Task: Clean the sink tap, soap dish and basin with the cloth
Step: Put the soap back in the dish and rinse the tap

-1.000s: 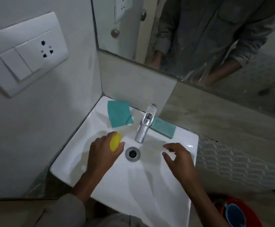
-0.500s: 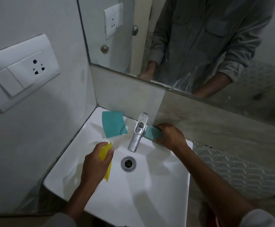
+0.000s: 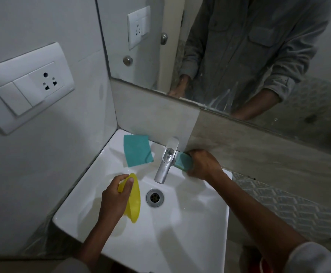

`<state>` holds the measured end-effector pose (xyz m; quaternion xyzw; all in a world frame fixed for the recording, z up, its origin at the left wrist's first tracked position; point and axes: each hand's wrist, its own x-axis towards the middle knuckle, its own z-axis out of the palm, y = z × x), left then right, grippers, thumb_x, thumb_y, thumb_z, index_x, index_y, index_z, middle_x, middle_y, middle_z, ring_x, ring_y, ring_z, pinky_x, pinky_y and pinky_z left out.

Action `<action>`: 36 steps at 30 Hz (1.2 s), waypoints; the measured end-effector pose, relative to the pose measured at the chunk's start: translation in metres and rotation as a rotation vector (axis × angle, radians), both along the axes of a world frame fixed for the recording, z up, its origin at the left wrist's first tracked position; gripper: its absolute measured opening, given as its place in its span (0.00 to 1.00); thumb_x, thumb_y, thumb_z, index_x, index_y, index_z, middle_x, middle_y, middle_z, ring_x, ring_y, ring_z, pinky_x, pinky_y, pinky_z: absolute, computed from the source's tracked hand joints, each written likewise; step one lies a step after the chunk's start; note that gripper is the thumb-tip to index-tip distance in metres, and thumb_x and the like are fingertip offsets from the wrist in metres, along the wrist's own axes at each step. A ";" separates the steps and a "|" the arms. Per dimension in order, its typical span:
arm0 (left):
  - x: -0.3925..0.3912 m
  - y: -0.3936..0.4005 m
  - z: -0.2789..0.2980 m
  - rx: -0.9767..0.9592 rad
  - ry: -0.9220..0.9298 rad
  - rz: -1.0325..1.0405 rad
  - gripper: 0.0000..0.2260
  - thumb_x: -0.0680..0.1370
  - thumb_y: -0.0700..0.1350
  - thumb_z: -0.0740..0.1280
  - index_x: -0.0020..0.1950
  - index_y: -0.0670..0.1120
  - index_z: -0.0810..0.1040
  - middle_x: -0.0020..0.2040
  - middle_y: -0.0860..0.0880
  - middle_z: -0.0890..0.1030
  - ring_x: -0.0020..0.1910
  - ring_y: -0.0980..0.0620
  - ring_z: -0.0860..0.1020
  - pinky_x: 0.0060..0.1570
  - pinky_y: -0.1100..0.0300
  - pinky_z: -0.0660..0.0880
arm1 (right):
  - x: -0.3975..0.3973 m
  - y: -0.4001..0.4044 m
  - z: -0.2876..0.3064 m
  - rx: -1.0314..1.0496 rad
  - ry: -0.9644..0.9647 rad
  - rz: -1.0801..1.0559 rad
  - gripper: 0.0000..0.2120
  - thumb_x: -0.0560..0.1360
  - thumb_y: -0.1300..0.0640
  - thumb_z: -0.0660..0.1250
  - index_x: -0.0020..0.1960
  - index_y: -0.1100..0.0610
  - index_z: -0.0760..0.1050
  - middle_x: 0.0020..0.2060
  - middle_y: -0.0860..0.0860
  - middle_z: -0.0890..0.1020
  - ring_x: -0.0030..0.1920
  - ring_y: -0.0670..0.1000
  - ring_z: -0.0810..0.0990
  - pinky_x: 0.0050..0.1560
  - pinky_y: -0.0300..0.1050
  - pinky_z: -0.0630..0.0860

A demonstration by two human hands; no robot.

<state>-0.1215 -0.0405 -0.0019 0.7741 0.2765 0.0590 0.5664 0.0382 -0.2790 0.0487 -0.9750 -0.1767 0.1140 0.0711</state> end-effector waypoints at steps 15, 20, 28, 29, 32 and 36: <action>-0.004 -0.003 -0.004 -0.303 0.050 0.073 0.06 0.80 0.55 0.62 0.47 0.60 0.78 0.51 0.49 0.83 0.44 0.51 0.82 0.49 0.50 0.77 | -0.018 -0.006 -0.012 0.039 -0.038 -0.059 0.42 0.58 0.46 0.77 0.67 0.56 0.65 0.58 0.57 0.78 0.55 0.57 0.78 0.50 0.46 0.77; -0.006 -0.016 -0.008 -0.506 0.102 0.129 0.08 0.78 0.56 0.64 0.50 0.54 0.78 0.50 0.45 0.83 0.47 0.43 0.83 0.50 0.44 0.80 | -0.055 -0.025 -0.011 0.274 0.143 -0.321 0.44 0.55 0.45 0.76 0.68 0.50 0.65 0.50 0.52 0.82 0.42 0.49 0.81 0.33 0.34 0.74; -0.014 -0.074 -0.006 -0.743 0.283 -0.053 0.10 0.80 0.57 0.60 0.53 0.53 0.75 0.50 0.45 0.82 0.48 0.44 0.82 0.42 0.52 0.79 | -0.136 -0.014 -0.029 0.863 0.664 -0.696 0.26 0.69 0.60 0.72 0.65 0.54 0.70 0.43 0.59 0.82 0.39 0.55 0.82 0.47 0.57 0.81; -0.014 -0.079 -0.005 -0.776 0.296 -0.083 0.11 0.80 0.58 0.59 0.54 0.53 0.75 0.51 0.45 0.83 0.49 0.44 0.82 0.42 0.52 0.80 | -0.141 -0.010 -0.030 0.882 0.668 -0.685 0.26 0.68 0.59 0.73 0.64 0.53 0.69 0.44 0.58 0.82 0.40 0.55 0.83 0.48 0.57 0.81; -0.016 -0.085 -0.006 -0.875 0.300 -0.128 0.15 0.81 0.58 0.56 0.57 0.51 0.77 0.48 0.45 0.85 0.48 0.46 0.83 0.42 0.52 0.80 | -0.150 0.003 -0.030 0.790 0.571 -0.597 0.33 0.61 0.50 0.73 0.64 0.47 0.68 0.43 0.53 0.84 0.42 0.50 0.84 0.45 0.47 0.83; -0.015 -0.082 -0.007 -0.974 0.302 -0.115 0.19 0.81 0.58 0.53 0.62 0.48 0.76 0.56 0.41 0.83 0.53 0.44 0.82 0.44 0.51 0.80 | -0.156 0.015 -0.031 0.674 0.438 -0.511 0.40 0.56 0.45 0.71 0.67 0.45 0.64 0.40 0.47 0.82 0.40 0.45 0.82 0.38 0.37 0.80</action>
